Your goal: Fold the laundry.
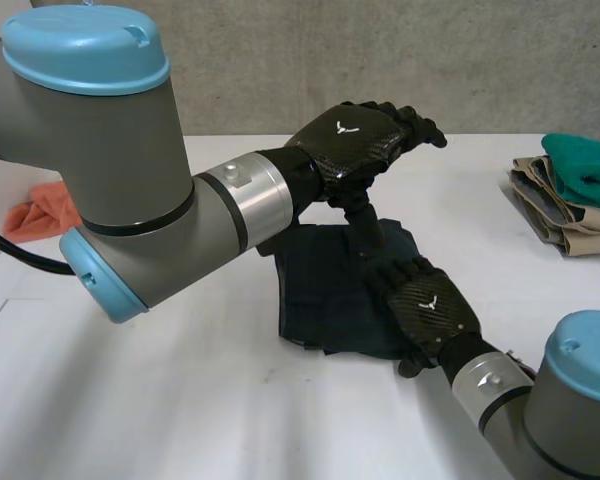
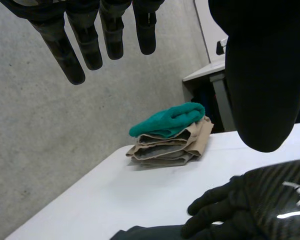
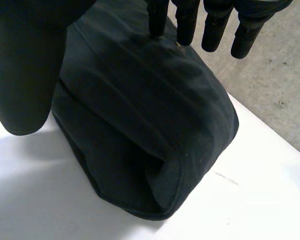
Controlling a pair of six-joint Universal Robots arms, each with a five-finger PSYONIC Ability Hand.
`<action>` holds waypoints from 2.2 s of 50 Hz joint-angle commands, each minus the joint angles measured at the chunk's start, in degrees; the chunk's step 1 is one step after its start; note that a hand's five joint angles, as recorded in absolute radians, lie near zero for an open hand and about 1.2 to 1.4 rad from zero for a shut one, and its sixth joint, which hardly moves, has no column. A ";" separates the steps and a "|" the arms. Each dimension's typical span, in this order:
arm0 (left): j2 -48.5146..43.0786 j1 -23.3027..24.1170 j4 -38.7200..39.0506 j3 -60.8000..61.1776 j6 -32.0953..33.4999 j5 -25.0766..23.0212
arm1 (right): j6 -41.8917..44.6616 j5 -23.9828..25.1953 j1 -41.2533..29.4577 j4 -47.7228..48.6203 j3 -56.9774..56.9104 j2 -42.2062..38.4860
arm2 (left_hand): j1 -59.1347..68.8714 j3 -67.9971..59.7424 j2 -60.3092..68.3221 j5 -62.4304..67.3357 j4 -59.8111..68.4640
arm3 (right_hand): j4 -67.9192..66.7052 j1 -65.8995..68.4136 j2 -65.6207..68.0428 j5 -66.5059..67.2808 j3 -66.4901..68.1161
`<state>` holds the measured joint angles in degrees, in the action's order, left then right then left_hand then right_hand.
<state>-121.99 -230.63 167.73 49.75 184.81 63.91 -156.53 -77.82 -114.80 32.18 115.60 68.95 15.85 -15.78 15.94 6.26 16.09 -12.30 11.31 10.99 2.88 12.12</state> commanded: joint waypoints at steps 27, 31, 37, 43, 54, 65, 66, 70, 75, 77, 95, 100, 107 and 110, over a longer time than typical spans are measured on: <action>0.00 0.71 0.32 1.22 -0.24 -0.28 | 3.43 -1.37 -0.87 14.85 -14.52 -16.04 | 4.29 -4.36 4.19 3.88 4.05 | -61.45 62.44 62.76 60.86 61.63; 0.35 0.80 0.32 1.22 -0.33 -0.19 | 3.34 -1.55 -0.69 15.02 -16.36 -15.87 | 4.29 -4.36 4.19 3.88 4.05 | -67.70 68.69 69.01 67.12 67.88; 2.46 0.45 0.49 1.22 -0.33 -0.02 | 2.37 -2.07 -0.16 15.11 -22.51 -15.07 | 4.12 -4.20 4.03 3.71 3.88 | -67.70 68.69 69.01 67.12 67.88; 4.92 -0.16 2.25 1.31 -0.33 0.33 | -1.83 -2.07 0.88 15.11 -30.85 -12.18 | 4.12 -4.20 4.03 3.71 3.88 | -67.70 68.69 69.01 67.12 67.88; 8.00 -1.48 2.78 1.40 -0.42 0.33 | -17.47 -1.72 16.95 15.28 -49.30 -11.99 | 3.78 -3.86 3.69 3.38 3.54 | -67.70 68.69 69.01 67.12 67.88; 8.96 -1.05 4.01 4.65 -0.33 0.33 | -23.90 5.37 33.92 15.20 -62.49 -24.71 | 2.44 -2.51 2.34 2.03 2.20 | -67.70 68.69 69.01 67.12 67.88; 8.96 -1.05 4.36 5.09 -0.33 0.33 | -24.17 6.70 34.89 15.20 -63.55 -26.22 | 2.44 -2.51 2.34 2.03 2.20 | -67.70 68.69 69.01 67.12 67.88; 8.96 -0.96 5.59 6.76 -0.42 0.42 | -26.10 14.61 39.64 13.18 -67.17 -34.48 | 2.44 -2.51 2.34 2.03 2.20 | -67.70 68.69 69.01 67.12 67.88; 8.70 -0.87 6.03 7.90 -0.33 0.42 | -26.54 23.49 43.16 11.33 -67.08 -40.29 | 2.44 -2.51 2.34 2.03 2.20 | -67.70 68.69 69.01 67.12 67.88; 8.70 -0.87 6.03 7.90 -0.33 0.42 | -26.55 26.22 44.65 11.59 -66.12 -41.00 | 2.44 -2.51 2.34 2.03 2.20 | -67.70 68.69 69.01 67.12 67.88; 10.37 0.27 5.94 8.25 -1.03 0.42 | -26.11 22.98 50.19 0.80 -57.33 -28.36 | -4.29 4.21 -4.38 -4.69 -4.53 | 2.30 -1.31 -0.99 -2.88 -2.12; 11.16 0.27 6.03 8.52 -1.21 0.42 | -21.29 22.36 53.61 -9.56 -51.89 -20.81 | -5.30 5.22 -5.39 -5.71 -5.54 | 2.30 -1.31 -0.99 -2.88 -2.12; 11.33 0.71 6.12 9.22 -1.56 0.42 | -5.82 15.43 59.07 -23.02 -50.38 -13.94 | -5.30 5.22 -5.39 -5.71 -5.54 | 2.30 -1.31 -0.99 -2.88 -2.12; 11.42 0.80 6.73 9.22 -1.56 0.51 | 2.35 8.75 59.43 -24.44 -51.43 -10.51 | -5.14 5.06 -5.23 -5.54 -5.37 | 2.30 -1.31 -0.99 -2.88 -2.12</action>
<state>-110.70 -230.09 173.83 58.77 183.30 64.33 -166.47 -60.28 -57.19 12.44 65.29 53.75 13.71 -12.90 12.46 3.29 12.36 -12.24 12.86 12.05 2.88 12.09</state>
